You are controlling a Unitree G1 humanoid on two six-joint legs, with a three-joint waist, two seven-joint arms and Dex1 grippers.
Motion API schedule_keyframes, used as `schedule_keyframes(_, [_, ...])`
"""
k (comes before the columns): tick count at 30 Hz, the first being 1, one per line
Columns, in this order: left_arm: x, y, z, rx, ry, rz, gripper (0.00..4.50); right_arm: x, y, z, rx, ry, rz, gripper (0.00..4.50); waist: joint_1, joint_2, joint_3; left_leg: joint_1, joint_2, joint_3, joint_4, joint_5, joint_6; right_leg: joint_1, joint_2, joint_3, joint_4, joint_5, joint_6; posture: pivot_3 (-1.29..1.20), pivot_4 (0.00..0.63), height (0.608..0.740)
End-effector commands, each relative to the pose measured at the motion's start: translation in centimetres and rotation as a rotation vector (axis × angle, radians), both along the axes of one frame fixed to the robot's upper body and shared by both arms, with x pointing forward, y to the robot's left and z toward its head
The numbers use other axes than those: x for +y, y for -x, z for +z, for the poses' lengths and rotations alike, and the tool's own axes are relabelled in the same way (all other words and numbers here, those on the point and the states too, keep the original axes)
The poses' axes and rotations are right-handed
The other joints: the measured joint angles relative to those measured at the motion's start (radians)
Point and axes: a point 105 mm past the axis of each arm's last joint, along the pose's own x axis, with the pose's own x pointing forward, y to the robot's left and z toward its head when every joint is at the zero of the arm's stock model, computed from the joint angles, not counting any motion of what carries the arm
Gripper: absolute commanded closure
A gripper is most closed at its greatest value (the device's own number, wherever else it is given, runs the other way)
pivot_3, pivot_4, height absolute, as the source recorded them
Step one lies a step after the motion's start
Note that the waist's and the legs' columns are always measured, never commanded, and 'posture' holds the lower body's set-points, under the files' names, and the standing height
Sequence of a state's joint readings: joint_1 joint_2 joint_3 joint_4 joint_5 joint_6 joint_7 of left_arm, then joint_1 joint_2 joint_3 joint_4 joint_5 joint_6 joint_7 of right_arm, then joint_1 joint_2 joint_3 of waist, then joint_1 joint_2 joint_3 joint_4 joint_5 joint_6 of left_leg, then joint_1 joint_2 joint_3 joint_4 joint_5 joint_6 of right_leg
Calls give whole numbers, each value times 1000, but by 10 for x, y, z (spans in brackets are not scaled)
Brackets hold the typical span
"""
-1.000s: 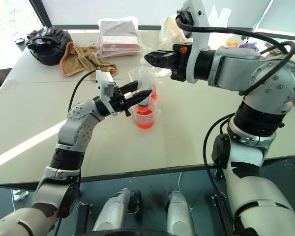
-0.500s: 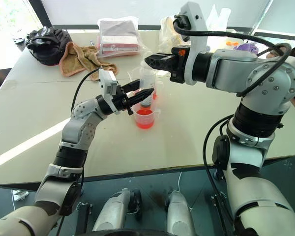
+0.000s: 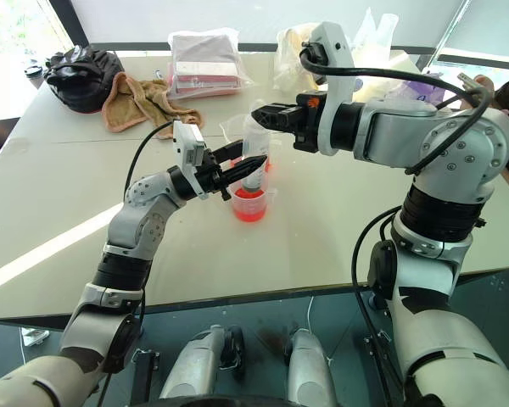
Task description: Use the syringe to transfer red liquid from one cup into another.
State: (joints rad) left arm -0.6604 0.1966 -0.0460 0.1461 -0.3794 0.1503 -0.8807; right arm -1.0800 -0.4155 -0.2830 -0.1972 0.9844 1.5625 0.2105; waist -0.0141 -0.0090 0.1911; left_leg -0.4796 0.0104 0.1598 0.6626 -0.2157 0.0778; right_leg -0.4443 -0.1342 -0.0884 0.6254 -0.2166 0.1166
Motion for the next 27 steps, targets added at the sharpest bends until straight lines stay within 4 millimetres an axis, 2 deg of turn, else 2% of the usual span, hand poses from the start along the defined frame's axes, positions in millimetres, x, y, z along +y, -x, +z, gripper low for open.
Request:
schedule_keyframes(1, [-6, 6, 30, -101, 44, -2, 3131, 37, 29, -23, 80, 70, 261, 4440, 0, 0, 0, 0, 0, 0, 0, 0, 0, 0, 0, 0, 0, 0, 0, 0, 150, 740])
schedule_keyframes(14, [-6, 3, 34, -111, 44, 2, 3131, 33, 28, -16, 61, 79, 254, 4440, 0, 0, 0, 0, 0, 0, -2, 0, 0, 0, 0, 0, -4, 1, -1, 0, 150, 740])
schedule_keyframes(15, [-6, 4, 34, -111, 44, 2, 3131, 32, 30, -15, 57, 77, 260, 3598, -1, 0, 0, 0, 0, 0, -2, 0, 0, 1, 0, 0, -5, 1, -2, 0, 150, 740])
schedule_keyframes(17, [-6, 4, 34, -112, 44, 2, 3131, 31, 31, -13, 50, 78, 267, 2813, 0, 0, 0, 0, 1, 0, -2, 0, 0, 1, 0, 0, -7, 1, -2, 0, 150, 740])
schedule_keyframes(20, [-5, 3, 35, -113, 47, 8, 3131, 27, 31, -9, 40, 78, 268, 1180, 1, 0, 0, -1, 1, 0, -2, 0, 0, 1, 0, 0, -7, 1, -2, 0, 150, 740])
schedule_keyframes(27, [-2, 3, 35, -114, 50, 19, 3131, 3, 29, 4, -25, 125, 219, 1180, 2, 0, 0, -1, 0, 0, -2, -1, 1, 2, 0, 0, -10, 1, -2, 0, 150, 740])
